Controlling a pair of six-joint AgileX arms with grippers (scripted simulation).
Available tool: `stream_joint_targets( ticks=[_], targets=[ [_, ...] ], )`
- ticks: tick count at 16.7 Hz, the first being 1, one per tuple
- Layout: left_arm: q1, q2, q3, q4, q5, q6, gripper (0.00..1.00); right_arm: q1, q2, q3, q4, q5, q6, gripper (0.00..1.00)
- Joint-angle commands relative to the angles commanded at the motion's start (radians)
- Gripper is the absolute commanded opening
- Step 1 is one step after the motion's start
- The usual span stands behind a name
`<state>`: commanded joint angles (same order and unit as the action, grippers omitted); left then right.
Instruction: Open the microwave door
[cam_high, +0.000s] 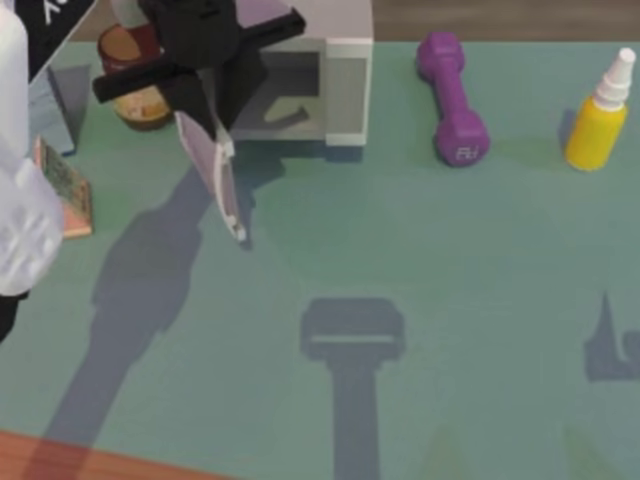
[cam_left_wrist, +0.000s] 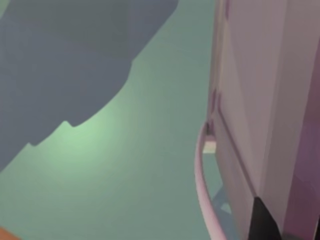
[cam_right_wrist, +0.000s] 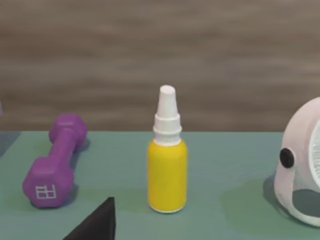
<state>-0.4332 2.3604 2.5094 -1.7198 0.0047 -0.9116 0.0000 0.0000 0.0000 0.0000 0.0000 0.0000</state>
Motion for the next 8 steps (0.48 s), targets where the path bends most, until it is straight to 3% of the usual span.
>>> stream_joint_targets(
  ticks=[8],
  targets=[
    [0.000,-0.040,-0.143,0.097,0.000,0.000,0.00,0.000,0.000,0.000,0.000,0.000,0.000,1.00]
  ],
)
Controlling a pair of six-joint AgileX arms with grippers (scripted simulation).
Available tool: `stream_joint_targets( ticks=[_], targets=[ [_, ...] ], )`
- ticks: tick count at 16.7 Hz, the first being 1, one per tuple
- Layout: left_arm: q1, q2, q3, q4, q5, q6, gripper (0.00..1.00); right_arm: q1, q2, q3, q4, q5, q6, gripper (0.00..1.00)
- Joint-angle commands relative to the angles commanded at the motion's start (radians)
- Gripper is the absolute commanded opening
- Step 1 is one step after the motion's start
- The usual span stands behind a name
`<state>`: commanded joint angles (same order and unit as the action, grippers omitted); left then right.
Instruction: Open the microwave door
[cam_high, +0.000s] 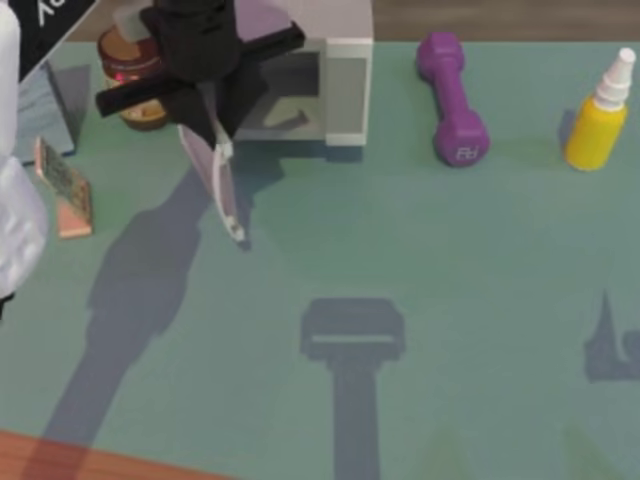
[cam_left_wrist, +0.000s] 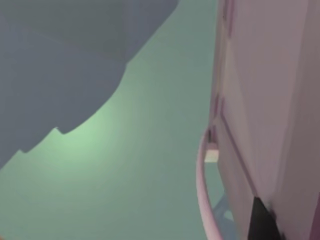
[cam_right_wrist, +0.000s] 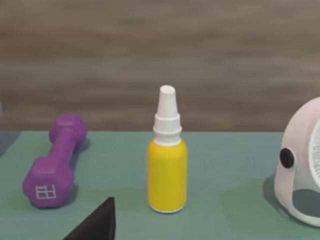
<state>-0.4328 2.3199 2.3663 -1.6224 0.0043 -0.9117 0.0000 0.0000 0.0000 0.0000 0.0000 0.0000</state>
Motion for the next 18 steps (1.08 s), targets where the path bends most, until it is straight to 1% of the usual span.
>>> stream_joint_targets(
  ticks=[2,18],
  targets=[
    [0.000,-0.012,-0.032,0.025,0.000,0.000,0.00,0.000,0.000,0.000,0.000,0.000,0.000,1.00],
    [0.000,-0.012,-0.033,0.026,0.000,0.000,0.00,0.000,0.000,0.000,0.000,0.000,0.000,1.00]
  ],
)
